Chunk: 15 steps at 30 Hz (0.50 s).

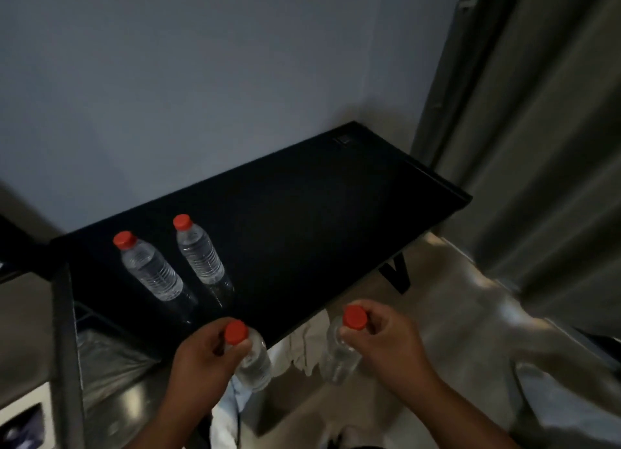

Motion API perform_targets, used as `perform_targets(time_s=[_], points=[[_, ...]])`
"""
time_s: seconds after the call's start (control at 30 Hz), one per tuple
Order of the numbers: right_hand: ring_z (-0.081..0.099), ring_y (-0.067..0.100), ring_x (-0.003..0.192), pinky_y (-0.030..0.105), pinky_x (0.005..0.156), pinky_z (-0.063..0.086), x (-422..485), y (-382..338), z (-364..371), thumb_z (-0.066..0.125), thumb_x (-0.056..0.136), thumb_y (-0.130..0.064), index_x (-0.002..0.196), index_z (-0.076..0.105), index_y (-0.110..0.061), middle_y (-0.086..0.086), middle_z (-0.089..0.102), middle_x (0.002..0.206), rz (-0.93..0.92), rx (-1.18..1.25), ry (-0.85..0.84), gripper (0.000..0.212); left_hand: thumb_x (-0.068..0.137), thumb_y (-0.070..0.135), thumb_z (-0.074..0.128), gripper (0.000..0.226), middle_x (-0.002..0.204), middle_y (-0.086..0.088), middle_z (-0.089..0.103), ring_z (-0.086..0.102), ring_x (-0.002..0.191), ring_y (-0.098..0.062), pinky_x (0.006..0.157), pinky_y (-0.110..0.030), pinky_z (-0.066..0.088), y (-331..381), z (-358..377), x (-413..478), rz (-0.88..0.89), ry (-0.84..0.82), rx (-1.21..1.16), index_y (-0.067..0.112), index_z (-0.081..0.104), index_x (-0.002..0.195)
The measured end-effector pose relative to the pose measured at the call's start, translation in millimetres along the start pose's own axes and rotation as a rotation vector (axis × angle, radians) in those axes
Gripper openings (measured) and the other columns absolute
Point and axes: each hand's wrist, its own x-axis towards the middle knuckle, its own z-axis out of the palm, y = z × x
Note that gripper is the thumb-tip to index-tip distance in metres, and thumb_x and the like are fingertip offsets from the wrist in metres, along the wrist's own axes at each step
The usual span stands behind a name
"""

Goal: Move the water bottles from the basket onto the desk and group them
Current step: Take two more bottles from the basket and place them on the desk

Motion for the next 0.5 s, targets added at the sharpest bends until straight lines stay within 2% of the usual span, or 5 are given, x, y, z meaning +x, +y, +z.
perform_targets(time_s=[0.07, 0.13, 0.23, 0.3, 0.5], points=[[0.066, 0.003, 0.07, 0.016, 0.068, 0.053, 30, -1, -10, 0.078, 0.07, -0.003, 0.08, 0.072, -0.037, -0.006, 0.073, 0.083, -0.012, -0.029, -0.089, 0.035, 0.074, 0.008, 0.076, 0.026, 0.082, 0.002, 0.074, 0.071, 0.078, -0.014, 0.076, -0.033, 0.059, 9, 16, 10, -0.005, 0.059, -0.017, 0.031, 0.072, 0.086], [0.066, 0.003, 0.071, 0.017, 0.069, 0.053, 60, -4, -16, 0.078, 0.072, -0.004, 0.077, 0.071, -0.023, -0.004, 0.073, 0.082, -0.051, -0.05, -0.146, 0.021, 0.075, 0.004, 0.075, 0.026, 0.078, 0.002, 0.074, 0.069, 0.072, -0.01, 0.068, -0.02, 0.054, 20, 29, 20, 0.013, 0.138, -0.02, 0.03, 0.071, 0.079], [0.063, -0.001, 0.068, 0.009, 0.065, 0.049, 98, -10, -18, 0.077, 0.074, -0.005, 0.078, 0.07, -0.02, -0.005, 0.07, 0.073, -0.068, -0.101, -0.201, 0.017, 0.079, 0.003, 0.072, 0.027, 0.08, -0.004, 0.075, 0.07, 0.075, -0.015, 0.073, -0.028, 0.053, 34, 40, 37, -0.032, 0.182, -0.103, 0.029, 0.072, 0.083], [0.064, 0.001, 0.069, 0.014, 0.067, 0.05, 122, -13, -14, 0.077, 0.073, -0.007, 0.078, 0.071, -0.019, -0.003, 0.07, 0.073, -0.073, -0.139, -0.244, 0.014, 0.08, 0.004, 0.073, 0.021, 0.083, 0.0, 0.076, 0.071, 0.079, -0.014, 0.078, -0.032, 0.055, 38, 43, 52, -0.039, 0.217, -0.129, 0.024, 0.073, 0.086], [0.065, 0.007, 0.071, 0.027, 0.071, 0.054, 194, -16, 8, 0.08, 0.07, -0.01, 0.078, 0.069, -0.021, 0.0, 0.071, 0.076, -0.132, -0.241, -0.293, 0.017, 0.081, 0.005, 0.07, 0.019, 0.081, 0.01, 0.073, 0.066, 0.071, 0.001, 0.063, -0.01, 0.047, 53, 51, 105, 0.035, 0.227, -0.044, 0.025, 0.07, 0.081]])
